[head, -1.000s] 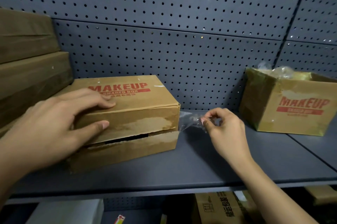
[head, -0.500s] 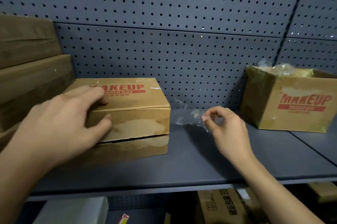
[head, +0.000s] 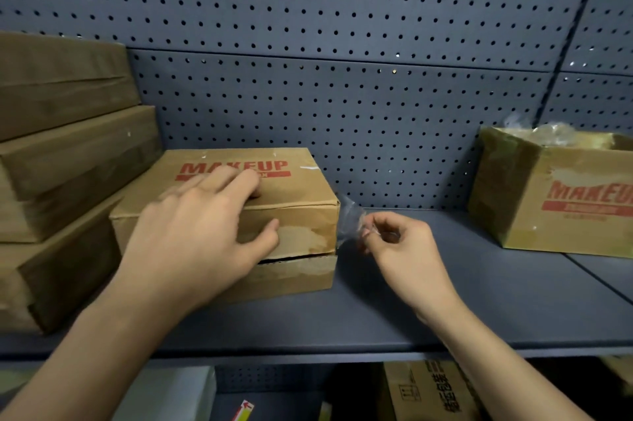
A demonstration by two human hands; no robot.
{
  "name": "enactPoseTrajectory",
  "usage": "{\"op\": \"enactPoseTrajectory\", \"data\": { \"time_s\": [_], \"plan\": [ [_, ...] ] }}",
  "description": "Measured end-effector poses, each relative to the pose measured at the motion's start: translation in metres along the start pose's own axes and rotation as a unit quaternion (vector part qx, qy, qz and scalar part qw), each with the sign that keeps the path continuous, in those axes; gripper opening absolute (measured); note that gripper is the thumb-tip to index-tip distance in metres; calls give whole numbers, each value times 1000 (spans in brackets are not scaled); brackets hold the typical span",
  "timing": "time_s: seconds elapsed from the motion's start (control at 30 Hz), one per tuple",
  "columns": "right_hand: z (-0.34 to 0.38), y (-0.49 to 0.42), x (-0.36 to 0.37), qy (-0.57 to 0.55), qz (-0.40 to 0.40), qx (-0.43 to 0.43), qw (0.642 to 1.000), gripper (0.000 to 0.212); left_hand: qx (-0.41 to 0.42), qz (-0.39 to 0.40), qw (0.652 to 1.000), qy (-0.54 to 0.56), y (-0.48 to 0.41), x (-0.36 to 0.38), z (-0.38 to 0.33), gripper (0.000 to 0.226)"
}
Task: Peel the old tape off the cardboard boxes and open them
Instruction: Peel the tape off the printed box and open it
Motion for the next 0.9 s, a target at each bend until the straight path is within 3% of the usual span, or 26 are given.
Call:
{"op": "enactPoseTrajectory", "data": {
  "time_s": [0.2,0.27,0.4,0.67,0.77,0.9],
  "plan": [
    [-7,0,6,-72,66,92,991,28,34,-48,998,21,9,0,10,37],
    [-4,-2,1,-65,40,72,994,16,43,-53,997,35,11,-1,16,38],
    [4,-6,-7,-51,3,23,998,37,44,-89,989,110,16,-5,31,38],
    [8,-6,-19,88,-77,-11,993,18,61,-101,949,292,17,-3,47,27],
    [13,-1,-15,116,-59,-47,990,29,58,-100,941,317,15,-1,50,32],
    [15,3,1,95,30,-84,991,18,52,-102,941,319,14,3,52,35]
  ]
}}
Point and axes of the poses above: each hand's wrist, its own y-axis away from the middle knuckle, its own x-axis out of the palm, z = x × y, the point moved 6 cm from there along -y, towards the middle knuckle, and after that the axes turned 6 degrees about x, right-handed, at the moved point
